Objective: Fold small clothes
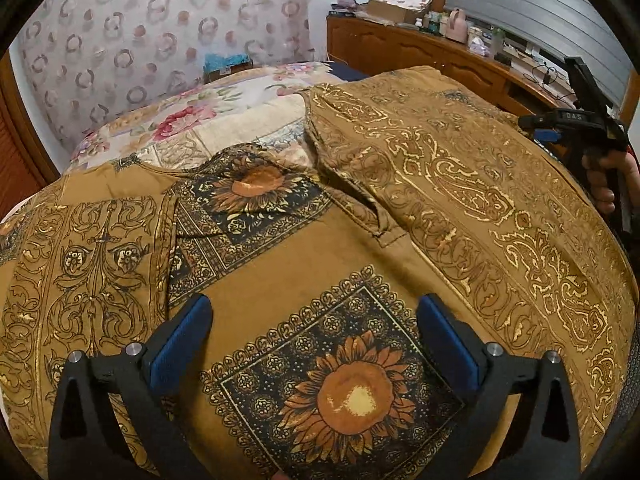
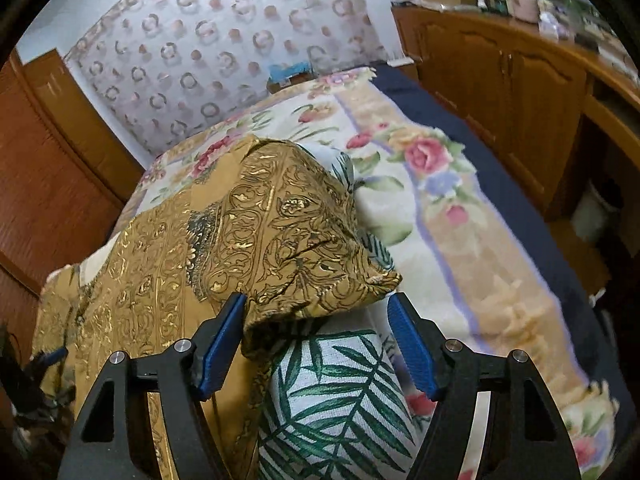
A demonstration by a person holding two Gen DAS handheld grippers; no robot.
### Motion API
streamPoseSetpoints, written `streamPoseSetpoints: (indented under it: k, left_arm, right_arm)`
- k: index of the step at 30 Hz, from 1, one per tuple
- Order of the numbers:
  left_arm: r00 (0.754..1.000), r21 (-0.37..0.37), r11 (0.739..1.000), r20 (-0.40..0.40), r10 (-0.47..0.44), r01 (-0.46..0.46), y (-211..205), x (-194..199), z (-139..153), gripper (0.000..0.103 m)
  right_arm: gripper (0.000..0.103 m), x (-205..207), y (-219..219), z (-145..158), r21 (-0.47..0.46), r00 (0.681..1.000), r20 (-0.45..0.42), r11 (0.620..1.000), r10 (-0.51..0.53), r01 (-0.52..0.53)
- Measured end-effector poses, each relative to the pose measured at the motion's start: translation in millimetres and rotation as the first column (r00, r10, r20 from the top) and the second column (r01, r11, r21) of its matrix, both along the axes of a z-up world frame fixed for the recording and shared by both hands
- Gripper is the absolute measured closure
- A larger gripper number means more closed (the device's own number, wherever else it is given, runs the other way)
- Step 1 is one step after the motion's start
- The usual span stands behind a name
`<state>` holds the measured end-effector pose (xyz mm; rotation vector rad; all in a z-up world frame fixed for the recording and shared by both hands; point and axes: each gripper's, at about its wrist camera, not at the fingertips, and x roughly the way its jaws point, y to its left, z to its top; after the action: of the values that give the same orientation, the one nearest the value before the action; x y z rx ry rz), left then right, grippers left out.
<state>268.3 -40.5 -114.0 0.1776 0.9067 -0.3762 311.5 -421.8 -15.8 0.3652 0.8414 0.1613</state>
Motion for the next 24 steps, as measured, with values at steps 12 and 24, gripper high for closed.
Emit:
streamPoseSetpoints:
  k: [12, 24]
  left_arm:
    - [1.0, 0.0, 1.0, 0.0, 0.002, -0.002, 0.7, 0.3, 0.7, 0.0]
    - [0.995, -0.064, 0.997, 0.085, 0.05, -0.045, 13.3, -19.5, 26.9, 0.0]
  right_arm:
    - [0.091, -2.5, 45.0, 28.7, -0.241, 0.985, 0.137, 0.968, 0.099, -0.064]
    - [0.093, -54.3, 157.2, 58.1, -0.408, 0.868, 0.248, 0.859, 0.43, -0.309]
